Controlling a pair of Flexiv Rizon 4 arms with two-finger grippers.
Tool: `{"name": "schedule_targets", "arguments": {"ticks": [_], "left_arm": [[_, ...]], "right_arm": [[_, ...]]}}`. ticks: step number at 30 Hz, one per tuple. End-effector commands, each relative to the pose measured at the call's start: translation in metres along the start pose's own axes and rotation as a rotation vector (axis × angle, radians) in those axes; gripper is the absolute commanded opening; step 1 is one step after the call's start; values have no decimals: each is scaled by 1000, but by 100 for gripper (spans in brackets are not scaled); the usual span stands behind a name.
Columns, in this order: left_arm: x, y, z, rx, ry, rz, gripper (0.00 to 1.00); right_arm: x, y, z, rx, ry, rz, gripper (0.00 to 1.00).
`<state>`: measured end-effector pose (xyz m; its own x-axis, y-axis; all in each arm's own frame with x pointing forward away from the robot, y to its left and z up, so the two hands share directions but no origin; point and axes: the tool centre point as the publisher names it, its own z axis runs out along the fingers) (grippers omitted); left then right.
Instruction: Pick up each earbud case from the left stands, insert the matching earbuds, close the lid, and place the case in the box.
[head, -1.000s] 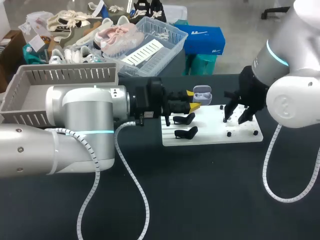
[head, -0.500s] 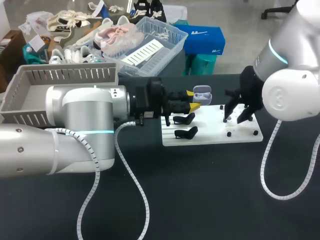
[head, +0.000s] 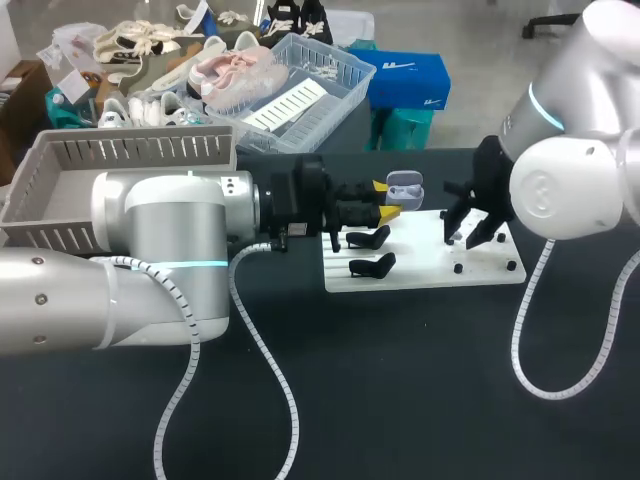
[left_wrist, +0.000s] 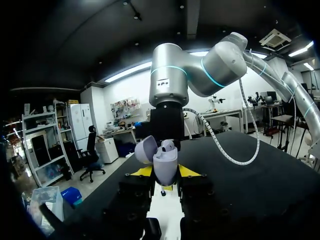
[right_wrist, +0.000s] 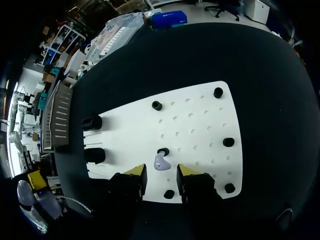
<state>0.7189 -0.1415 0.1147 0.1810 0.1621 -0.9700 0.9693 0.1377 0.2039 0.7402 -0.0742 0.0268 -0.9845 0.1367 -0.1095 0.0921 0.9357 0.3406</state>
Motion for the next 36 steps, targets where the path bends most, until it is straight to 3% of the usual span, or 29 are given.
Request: {"name": "schedule_targets", "arguments": {"ticks": [1,15,19,24,27,36], "left_arm": [[0,0,0,-4,-2,1,0],[0,0,0,-4,-2,1,0],[0,0,0,-4,-2,1,0],[0,0,0,-4,-2,1,0],[0,0,0,-4,-2,1,0],[0,0,0,-4,-2,1,0]], "right_arm": [[-3,-1,3,-7,1,3,33],[-11,0,9,-6,9,4,28],[-11,-1,10,-4,15,7,20],[-12,-2,13,-3,19,8,18],[-12,-1,13,-4,22,7,0],[-7,3,5,-13,19,9,0]]}}
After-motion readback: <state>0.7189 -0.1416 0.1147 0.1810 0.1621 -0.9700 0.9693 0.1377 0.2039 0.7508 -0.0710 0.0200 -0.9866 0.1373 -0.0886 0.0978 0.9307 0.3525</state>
